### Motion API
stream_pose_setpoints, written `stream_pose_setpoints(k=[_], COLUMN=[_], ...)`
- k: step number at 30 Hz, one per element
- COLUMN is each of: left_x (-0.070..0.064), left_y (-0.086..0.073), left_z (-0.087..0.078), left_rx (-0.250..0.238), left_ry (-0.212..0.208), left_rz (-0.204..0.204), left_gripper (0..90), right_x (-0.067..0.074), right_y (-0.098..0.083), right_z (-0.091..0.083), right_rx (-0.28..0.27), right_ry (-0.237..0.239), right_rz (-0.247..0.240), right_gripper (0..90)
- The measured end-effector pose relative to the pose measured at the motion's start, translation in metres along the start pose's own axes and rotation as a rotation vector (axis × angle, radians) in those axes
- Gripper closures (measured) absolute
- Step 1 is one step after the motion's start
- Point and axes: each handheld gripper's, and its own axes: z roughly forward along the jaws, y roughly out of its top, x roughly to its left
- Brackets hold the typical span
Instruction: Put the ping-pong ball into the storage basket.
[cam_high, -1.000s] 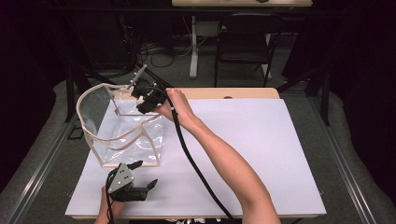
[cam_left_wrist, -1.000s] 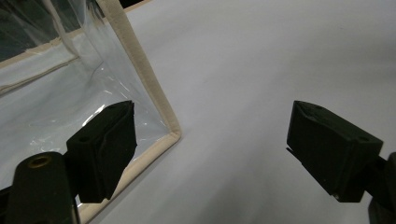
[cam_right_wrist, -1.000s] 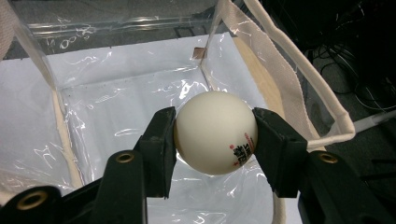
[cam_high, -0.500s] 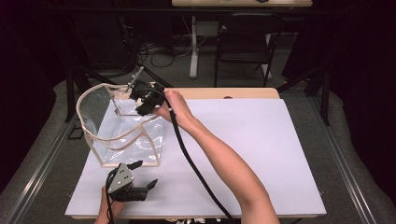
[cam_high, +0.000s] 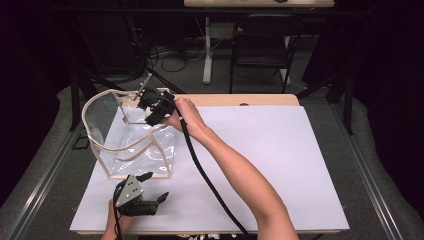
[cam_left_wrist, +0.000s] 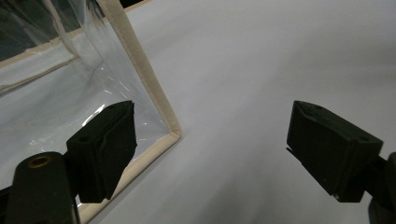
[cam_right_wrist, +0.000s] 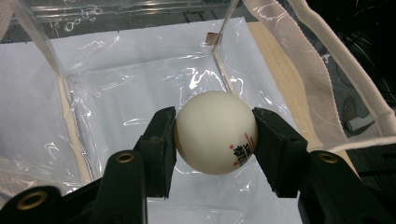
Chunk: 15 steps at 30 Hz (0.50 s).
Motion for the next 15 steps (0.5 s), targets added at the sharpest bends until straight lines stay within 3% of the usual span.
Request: stream_pose_setpoints(k=[15], left_x=[-0.0001], left_y=[0.0001], left_z=[-0.0003], left_rx=[-0.001], left_ry=[0.001], left_rz=[-0.001], left_gripper=[16.3], right_x=[0.0020], right_y=[0.0008], right_z=[0.0062], right_rx=[0.033], right_ry=[0.006], right_rz=[-0.009], right_gripper=[51.1])
